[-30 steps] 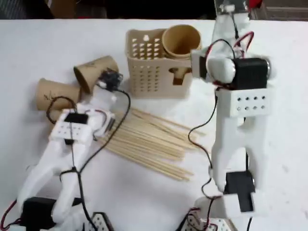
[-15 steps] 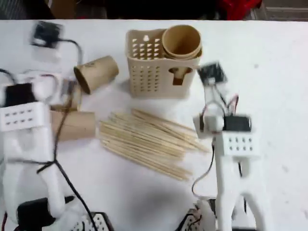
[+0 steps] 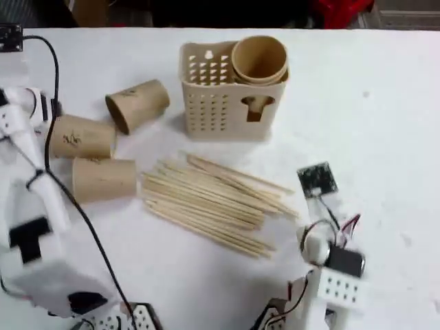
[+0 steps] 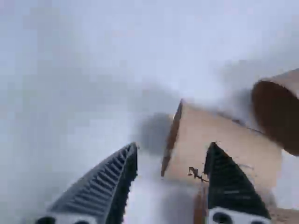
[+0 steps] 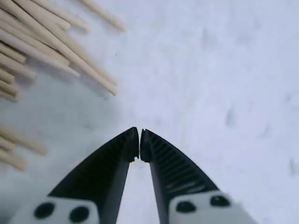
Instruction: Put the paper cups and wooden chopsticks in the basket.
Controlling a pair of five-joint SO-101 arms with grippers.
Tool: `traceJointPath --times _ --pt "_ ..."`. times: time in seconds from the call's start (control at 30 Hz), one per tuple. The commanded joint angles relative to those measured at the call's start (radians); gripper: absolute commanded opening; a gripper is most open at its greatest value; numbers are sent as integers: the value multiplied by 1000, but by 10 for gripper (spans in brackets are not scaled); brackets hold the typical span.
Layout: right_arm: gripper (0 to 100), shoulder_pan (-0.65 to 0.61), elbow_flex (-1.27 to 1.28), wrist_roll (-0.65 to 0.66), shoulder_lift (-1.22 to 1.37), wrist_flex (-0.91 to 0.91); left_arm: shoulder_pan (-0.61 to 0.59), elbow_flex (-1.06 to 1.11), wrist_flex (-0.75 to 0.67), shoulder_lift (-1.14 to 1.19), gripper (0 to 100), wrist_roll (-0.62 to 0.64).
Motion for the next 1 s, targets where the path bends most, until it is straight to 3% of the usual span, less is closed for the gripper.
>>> traceJointPath --times 0.0,0.17,0.43,0.97 --pt "21 45 66 32 -206 50 -12 -394 170 265 269 61" --pt "21 110 169 37 -430 113 -7 -786 328 570 269 97" --pt "21 108 183 32 -401 70 35 -1307 568 895 267 98" --pt "21 107 199 32 -415 65 170 -1181 566 877 262 146"
